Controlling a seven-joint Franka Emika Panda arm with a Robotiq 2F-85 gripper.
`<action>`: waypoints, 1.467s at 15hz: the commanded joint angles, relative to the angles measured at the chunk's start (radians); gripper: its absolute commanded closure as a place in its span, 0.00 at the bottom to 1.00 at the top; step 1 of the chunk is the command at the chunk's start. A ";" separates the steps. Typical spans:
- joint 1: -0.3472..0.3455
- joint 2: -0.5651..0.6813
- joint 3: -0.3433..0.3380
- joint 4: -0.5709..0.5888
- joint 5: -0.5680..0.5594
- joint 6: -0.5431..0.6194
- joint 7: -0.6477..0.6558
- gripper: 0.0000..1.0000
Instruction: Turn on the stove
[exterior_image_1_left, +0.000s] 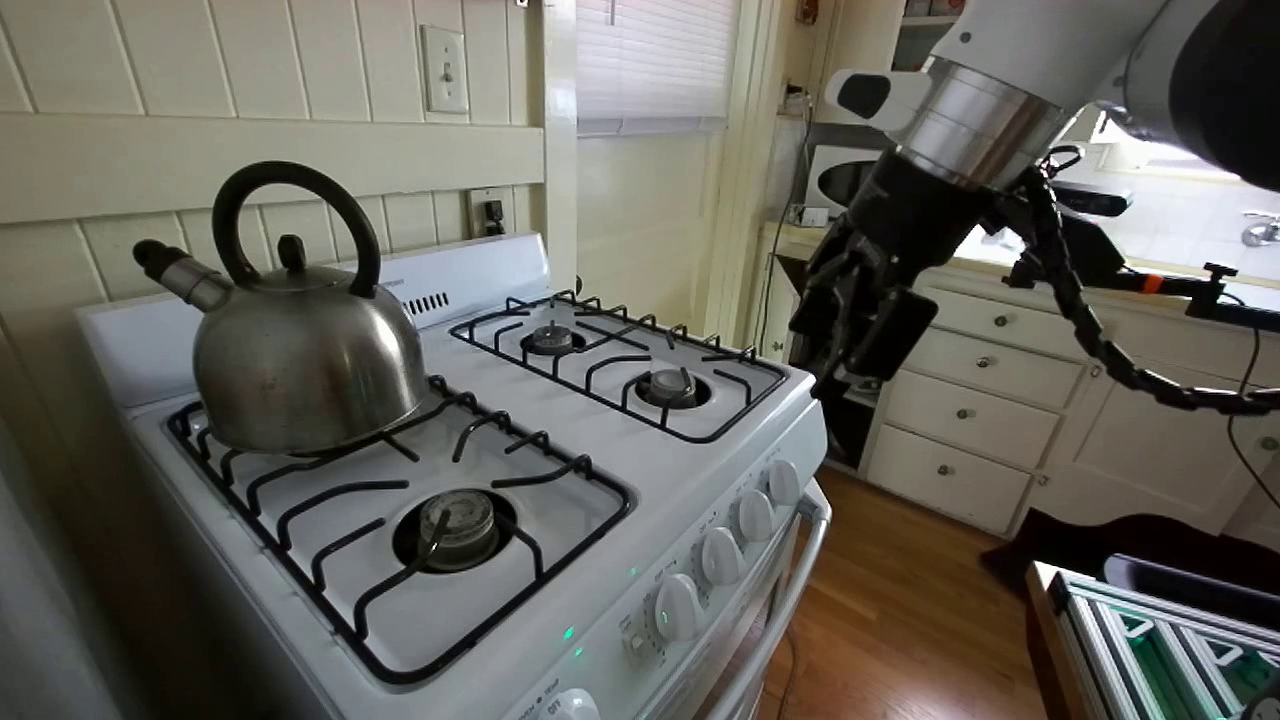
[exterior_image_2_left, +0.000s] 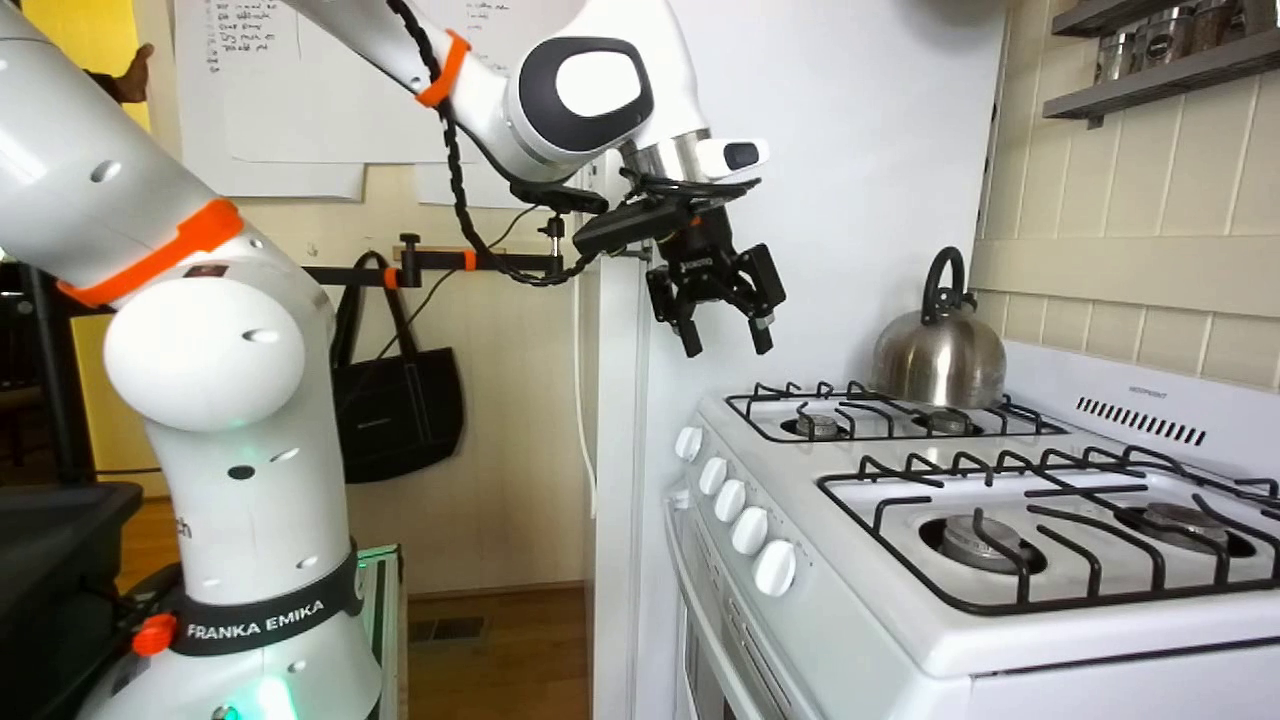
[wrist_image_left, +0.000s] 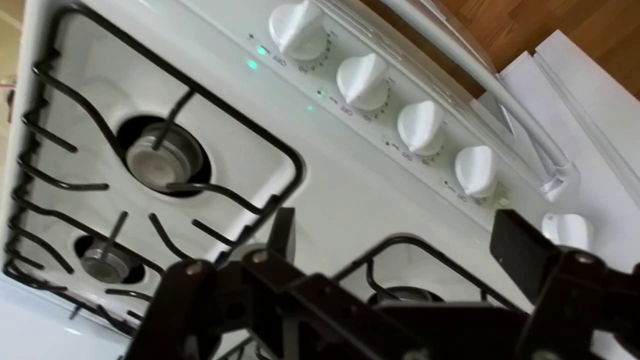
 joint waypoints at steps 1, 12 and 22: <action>0.106 0.051 -0.035 0.016 0.087 0.045 -0.114 0.00; 0.239 0.124 -0.047 0.053 0.225 0.030 -0.324 0.00; 0.243 0.138 0.057 0.039 0.328 -0.043 -0.072 0.00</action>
